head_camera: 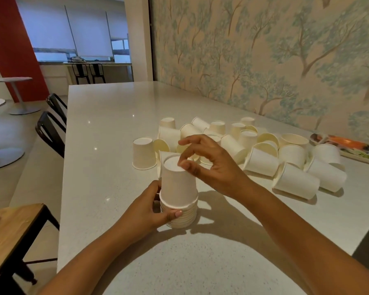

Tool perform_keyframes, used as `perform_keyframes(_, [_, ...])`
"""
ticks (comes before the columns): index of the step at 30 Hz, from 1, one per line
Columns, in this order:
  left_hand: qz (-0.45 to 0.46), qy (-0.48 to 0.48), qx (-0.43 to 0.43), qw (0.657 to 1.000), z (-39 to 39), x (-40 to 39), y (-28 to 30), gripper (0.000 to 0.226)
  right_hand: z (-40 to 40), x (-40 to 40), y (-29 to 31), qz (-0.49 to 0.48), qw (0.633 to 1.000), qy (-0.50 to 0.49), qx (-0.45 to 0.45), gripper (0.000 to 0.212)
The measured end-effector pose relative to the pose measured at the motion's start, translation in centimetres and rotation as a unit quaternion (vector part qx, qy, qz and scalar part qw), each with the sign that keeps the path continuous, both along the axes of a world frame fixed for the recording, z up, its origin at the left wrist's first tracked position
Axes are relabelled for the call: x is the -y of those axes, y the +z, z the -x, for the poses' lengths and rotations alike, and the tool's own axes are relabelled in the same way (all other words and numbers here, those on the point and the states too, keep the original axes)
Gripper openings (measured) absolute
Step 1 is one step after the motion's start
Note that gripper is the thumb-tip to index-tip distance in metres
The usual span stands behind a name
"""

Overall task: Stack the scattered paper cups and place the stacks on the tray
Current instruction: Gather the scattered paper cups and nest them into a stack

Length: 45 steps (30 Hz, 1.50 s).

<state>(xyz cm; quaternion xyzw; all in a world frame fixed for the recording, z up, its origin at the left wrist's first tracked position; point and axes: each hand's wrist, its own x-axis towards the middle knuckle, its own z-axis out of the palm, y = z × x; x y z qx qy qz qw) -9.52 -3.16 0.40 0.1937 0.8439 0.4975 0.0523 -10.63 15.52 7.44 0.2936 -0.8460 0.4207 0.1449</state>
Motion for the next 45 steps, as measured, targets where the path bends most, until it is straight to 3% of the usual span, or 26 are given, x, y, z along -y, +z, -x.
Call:
perform_keyframes(2, [0.007, -0.001, 0.003, 1.000, 0.1, 0.0, -0.1, 0.065, 0.5, -0.1, 0.1, 0.048, 0.999, 0.012, -0.004, 0.036])
perform_keyframes(5, [0.017, 0.006, -0.001, 1.000, 0.1, 0.1, -0.2, 0.064, 2.5, -0.4, 0.5, 0.094, 0.995, -0.022, -0.013, 0.042])
perform_keyframes(8, [0.021, 0.027, -0.006, 0.999, 0.1, 0.2, 0.0, 0.061, 5.6, -0.5, -0.4, 0.005, 0.995, -0.100, 0.008, 0.021])
perform_keyframes(9, [0.021, 0.039, -0.009, 0.999, 0.1, 0.3, 0.0, 0.061, 6.3, -0.3, -0.9, -0.027, 0.994, -0.108, 0.013, 0.023])
perform_keyframes(14, [0.006, 0.138, -0.030, 0.990, 0.6, 0.9, 0.1, 0.086, 7.8, 0.8, -4.7, -0.139, 0.988, -0.073, 0.001, 0.063])
perform_keyframes(17, [-0.005, 0.176, -0.037, 0.984, 0.9, 1.1, 0.2, 0.080, 7.7, 0.9, -6.4, -0.160, 0.982, -0.097, -0.016, 0.069])
perform_keyframes(23, [0.001, 0.176, -0.018, 0.984, 0.9, 1.1, 0.3, 0.096, 8.2, -0.1, -5.4, -0.076, 0.993, -0.085, 0.042, 0.061])
perform_keyframes(27, [0.004, 0.172, -0.021, 0.985, 0.9, 1.1, 0.5, 0.095, 8.2, -1.0, -2.6, 0.106, 0.984, -0.117, 0.076, 0.043])
perform_keyframes(31, [0.016, 0.160, -0.022, 0.987, 0.8, 1.0, 0.4, 0.096, 7.3, -1.8, -0.3, 0.253, 0.963, -0.082, 0.048, 0.012])
perform_keyframes(34, [0.033, 0.163, -0.015, 0.986, 0.8, 0.9, 0.3, 0.097, 5.9, -1.6, 1.0, 0.296, 0.953, -0.055, 0.017, 0.011])
perform_keyframes(38, [0.079, 0.139, -0.031, 0.987, 0.4, 0.4, 0.1, 0.094, 4.0, -0.7, 1.7, 0.242, 0.968, -0.033, -0.063, 0.019])
perform_keyframes(41, [0.085, 0.115, -0.038, 0.989, 0.2, 0.4, 0.0, 0.091, 3.1, 0.0, 1.3, 0.105, 0.984, -0.013, -0.147, 0.016])
perform_keyframes(43, [0.063, 0.110, -0.032, 0.991, 0.2, 0.4, 0.1, 0.090, 3.0, 0.5, 0.5, 0.022, 0.989, 0.004, -0.148, 0.020])
perform_keyframes(45, [0.028, 0.118, -0.020, 0.992, 0.3, 0.3, 0.1, 0.084, 3.0, 1.2, -0.4, -0.001, 0.996, 0.029, -0.090, 0.022])
